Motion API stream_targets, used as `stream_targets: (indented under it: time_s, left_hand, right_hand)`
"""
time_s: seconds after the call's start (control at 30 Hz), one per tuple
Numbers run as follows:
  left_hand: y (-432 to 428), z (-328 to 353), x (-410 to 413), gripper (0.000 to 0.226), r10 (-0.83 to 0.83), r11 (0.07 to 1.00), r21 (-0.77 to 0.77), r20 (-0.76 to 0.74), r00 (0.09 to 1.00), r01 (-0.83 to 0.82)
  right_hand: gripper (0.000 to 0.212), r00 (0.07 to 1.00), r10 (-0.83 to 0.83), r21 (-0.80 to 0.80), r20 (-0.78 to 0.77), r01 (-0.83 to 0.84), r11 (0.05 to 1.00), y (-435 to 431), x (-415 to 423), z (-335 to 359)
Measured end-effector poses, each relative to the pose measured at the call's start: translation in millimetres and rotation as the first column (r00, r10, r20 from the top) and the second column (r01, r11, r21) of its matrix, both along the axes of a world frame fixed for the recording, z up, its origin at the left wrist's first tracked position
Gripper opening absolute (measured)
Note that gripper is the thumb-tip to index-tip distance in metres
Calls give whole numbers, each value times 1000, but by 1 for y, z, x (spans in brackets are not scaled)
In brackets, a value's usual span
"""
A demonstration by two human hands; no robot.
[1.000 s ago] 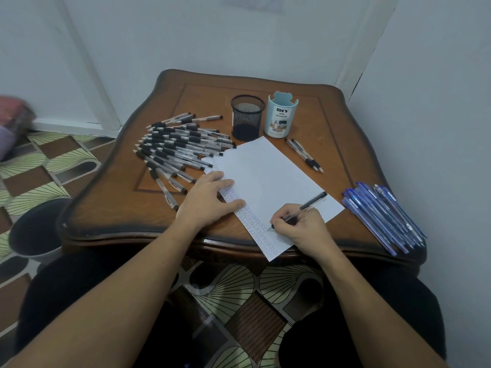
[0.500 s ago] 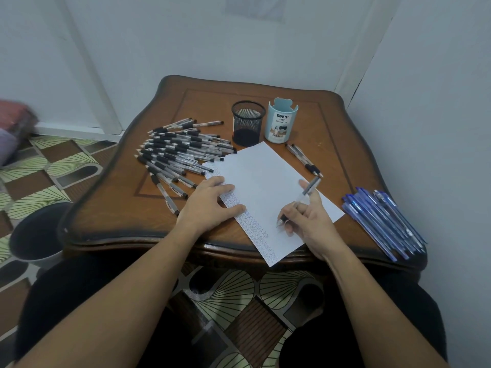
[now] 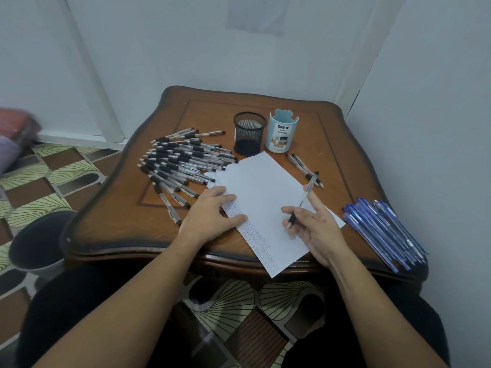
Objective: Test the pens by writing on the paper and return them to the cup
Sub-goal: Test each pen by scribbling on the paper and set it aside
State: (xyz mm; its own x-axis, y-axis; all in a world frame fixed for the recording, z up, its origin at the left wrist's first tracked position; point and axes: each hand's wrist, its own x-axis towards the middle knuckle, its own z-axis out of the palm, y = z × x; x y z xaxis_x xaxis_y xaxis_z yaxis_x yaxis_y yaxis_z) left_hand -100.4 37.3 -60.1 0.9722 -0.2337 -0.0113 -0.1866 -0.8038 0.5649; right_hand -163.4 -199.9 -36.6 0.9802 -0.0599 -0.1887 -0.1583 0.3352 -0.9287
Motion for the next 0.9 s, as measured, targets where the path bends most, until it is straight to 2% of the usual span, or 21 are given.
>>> stream_targets:
  time_s: [0.07,0.1,0.13,0.17,0.23,0.3,0.4,0.57,0.6,0.67,0.7,0.73,0.77,0.83,0.9]
  left_hand:
    - [1,0,0,66,-3,1000,-6,0,1000,3]
    - [1,-1,0,66,-6,1000,-9,-2,1000,6]
    - [1,-1,0,66,-8,1000,-10,-4,1000,8]
    - [2,-1,1,66,-10,1000,-9,-7,1000,10]
    - [2,-2,1,67,-12,1000,-9,-12,1000,12]
    - [3,-2,1,67,-13,1000,-24,-15,1000,13]
    - [3,-2,1,67,-16,999,-29,-12,1000,15]
    - [3,-4,2,67,-15,999,-47,-14,1000,14]
    - [4,-4,2,67,-15,998,-53,-10,1000,14]
    - [4,-5,2,67,-16,998,-58,-5,1000,15]
    - [4,-5,2,67,-15,998,-60,-4,1000,14]
    - [4,-5,2,68,-13,998,-61,-4,1000,13]
    - [4,-5,2,68,-11,998,-62,-5,1000,11]
    - [4,-5,2,68,-11,998,-57,-4,1000,11]
    - [4,-4,2,68,-16,998,-54,0,1000,16]
  right_hand:
    - [54,996,-69,6,-49,69,998,-5,10,10]
    - [47,993,-99,-84,-69,93,992,-9,17,17]
    - [41,989,-125,-240,-79,103,965,-15,27,23]
    - [37,985,-155,-428,-70,111,897,-22,38,27]
    - [32,976,-218,-753,8,149,641,-35,65,33]
    - [32,970,-227,-905,88,173,390,-46,92,33]
    - [29,968,-242,-977,68,114,181,-55,122,28]
    - [23,966,-223,-990,-128,-140,-35,-55,142,18]
    - [24,965,-242,-987,-104,-130,-96,-51,143,19]
    - [27,972,-230,-970,39,-18,-243,-37,145,21]
    - [27,981,-166,-963,103,57,-262,-28,147,22]
    - [27,989,-71,-968,130,111,-223,-17,149,22]
    - [25,992,42,-984,121,125,-129,-5,152,22]
    - [21,964,255,-994,76,54,93,25,156,21]
    - [17,920,384,-972,76,-17,233,58,159,18]
